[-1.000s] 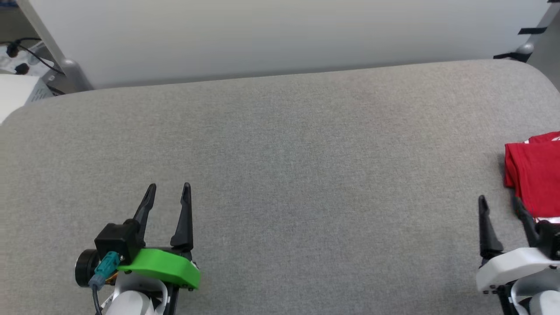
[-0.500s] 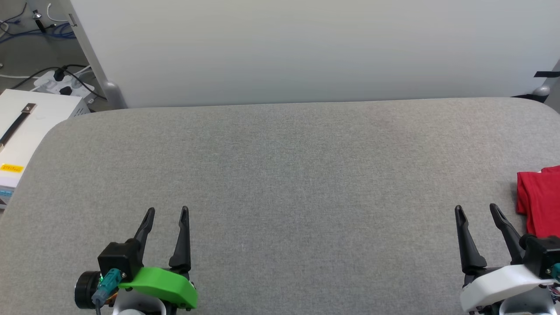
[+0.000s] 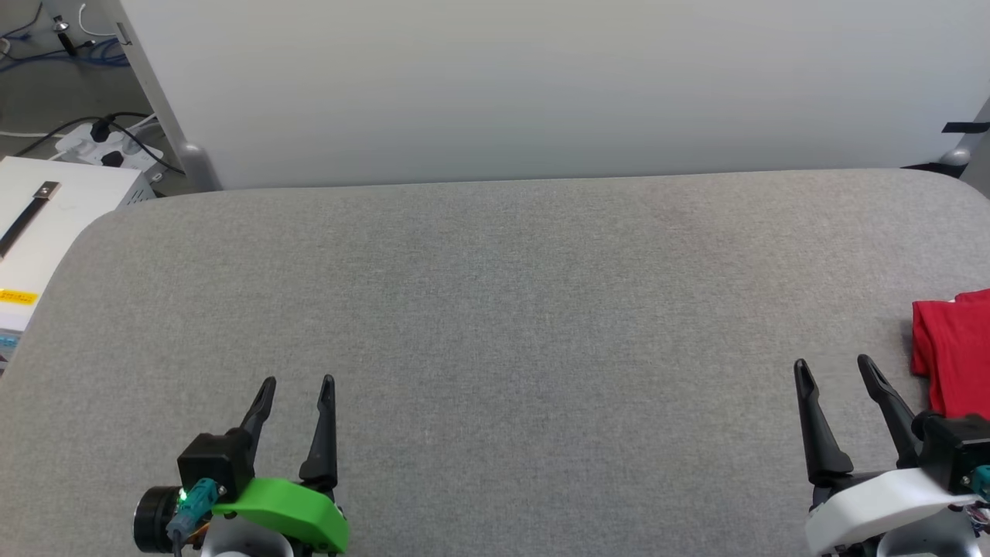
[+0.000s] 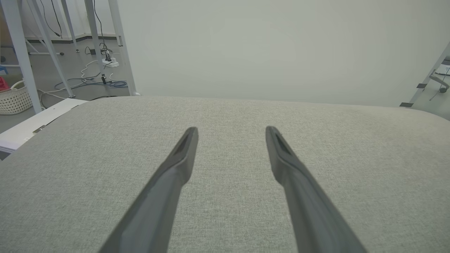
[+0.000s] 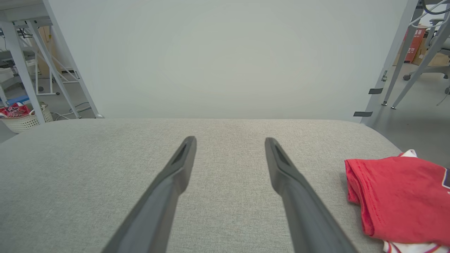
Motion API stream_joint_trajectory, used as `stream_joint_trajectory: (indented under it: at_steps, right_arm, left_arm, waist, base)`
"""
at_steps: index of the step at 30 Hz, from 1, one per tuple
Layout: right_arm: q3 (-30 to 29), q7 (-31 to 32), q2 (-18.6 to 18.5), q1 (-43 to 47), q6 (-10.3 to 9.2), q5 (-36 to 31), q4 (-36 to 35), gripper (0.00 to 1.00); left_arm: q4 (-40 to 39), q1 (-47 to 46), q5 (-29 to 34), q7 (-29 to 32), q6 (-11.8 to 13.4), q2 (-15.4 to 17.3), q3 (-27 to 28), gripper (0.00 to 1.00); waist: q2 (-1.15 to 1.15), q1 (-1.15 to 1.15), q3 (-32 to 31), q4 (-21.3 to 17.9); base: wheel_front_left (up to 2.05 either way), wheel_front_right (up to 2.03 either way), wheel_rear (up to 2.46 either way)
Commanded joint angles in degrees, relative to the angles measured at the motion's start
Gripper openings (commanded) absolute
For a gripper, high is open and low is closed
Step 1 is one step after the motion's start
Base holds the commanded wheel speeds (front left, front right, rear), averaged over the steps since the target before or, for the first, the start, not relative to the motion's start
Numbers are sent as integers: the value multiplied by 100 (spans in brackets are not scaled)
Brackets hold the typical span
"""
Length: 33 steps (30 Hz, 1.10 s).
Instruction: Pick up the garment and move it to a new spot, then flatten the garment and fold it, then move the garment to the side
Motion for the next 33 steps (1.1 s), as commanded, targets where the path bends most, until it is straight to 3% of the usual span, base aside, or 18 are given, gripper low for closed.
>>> stream_joint_trajectory:
  at_steps: [1,10,11,33]
  right_arm:
    - [18,28,10,82,-5,-38,-51,100]
    - [32,32,59,65,-5,-61,-83,100]
    - [34,37,51,0,0,-33,-41,0]
    - [66,42,67,-108,-1,-164,123,0]
  left_arm:
    - [38,3,60,-33,-34,-25,11,100]
    - [132,-79,101,-33,-72,-30,31,100]
    - [120,-25,54,0,-44,-7,19,0]
    - [-67,-2,335,227,-45,-145,161,0]
  waist:
    - [0,0,6,12]
    - [0,0,24,53]
    - [0,0,25,53]
    - [0,0,30,76]
  base:
    - [0,0,0]
    - [0,0,0]
    - [0,0,0]
    - [0,0,0]
